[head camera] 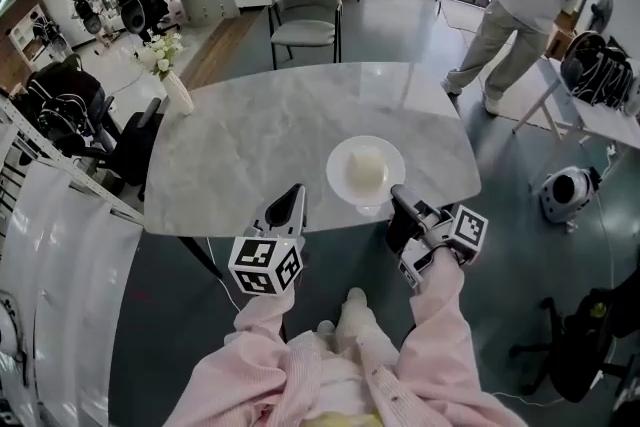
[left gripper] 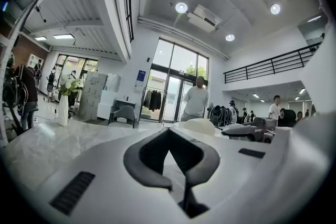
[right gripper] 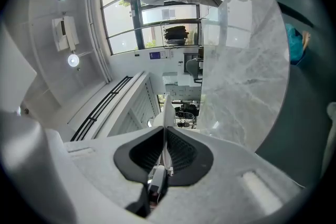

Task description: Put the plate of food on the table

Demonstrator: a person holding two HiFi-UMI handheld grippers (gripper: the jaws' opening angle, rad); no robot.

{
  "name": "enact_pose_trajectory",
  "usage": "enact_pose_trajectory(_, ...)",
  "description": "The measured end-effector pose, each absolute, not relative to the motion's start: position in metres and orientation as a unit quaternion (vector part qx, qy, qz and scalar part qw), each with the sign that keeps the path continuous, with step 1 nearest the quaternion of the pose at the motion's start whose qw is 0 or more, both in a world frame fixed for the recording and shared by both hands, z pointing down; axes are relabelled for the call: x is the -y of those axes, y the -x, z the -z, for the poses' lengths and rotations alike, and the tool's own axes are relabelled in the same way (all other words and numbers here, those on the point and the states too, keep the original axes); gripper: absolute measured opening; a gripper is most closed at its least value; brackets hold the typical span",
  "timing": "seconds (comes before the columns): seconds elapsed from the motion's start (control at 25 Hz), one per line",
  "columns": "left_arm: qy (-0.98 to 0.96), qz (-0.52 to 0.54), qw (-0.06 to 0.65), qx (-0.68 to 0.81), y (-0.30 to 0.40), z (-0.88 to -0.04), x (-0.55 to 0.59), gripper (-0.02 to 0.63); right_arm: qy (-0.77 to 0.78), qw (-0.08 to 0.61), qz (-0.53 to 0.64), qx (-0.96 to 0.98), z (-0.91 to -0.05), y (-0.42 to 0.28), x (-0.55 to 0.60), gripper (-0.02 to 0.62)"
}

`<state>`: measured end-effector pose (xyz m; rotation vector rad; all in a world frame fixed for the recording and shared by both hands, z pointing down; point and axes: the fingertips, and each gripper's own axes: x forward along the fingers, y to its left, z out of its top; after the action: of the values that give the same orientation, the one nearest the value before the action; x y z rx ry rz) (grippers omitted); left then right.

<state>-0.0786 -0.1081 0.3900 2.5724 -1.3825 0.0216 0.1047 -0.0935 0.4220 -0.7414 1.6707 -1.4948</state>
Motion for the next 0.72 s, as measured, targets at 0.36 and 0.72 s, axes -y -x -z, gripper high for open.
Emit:
enact_pose_trajectory(0.36,-0.862,0.001,0.134,0.488,0.068,-0.406,0.209,-0.008,0.261,0.367,0.587,-0.672,-0.427,-0.118,0.198,0.018)
enact_pose_trajectory(0.72,-0.838,-0.004,0.182,0.514,0.056,-0.435,0.315,-0.008,0.239,0.344,0.6,-0.682,-0.443,-0.131,0.31,0.018)
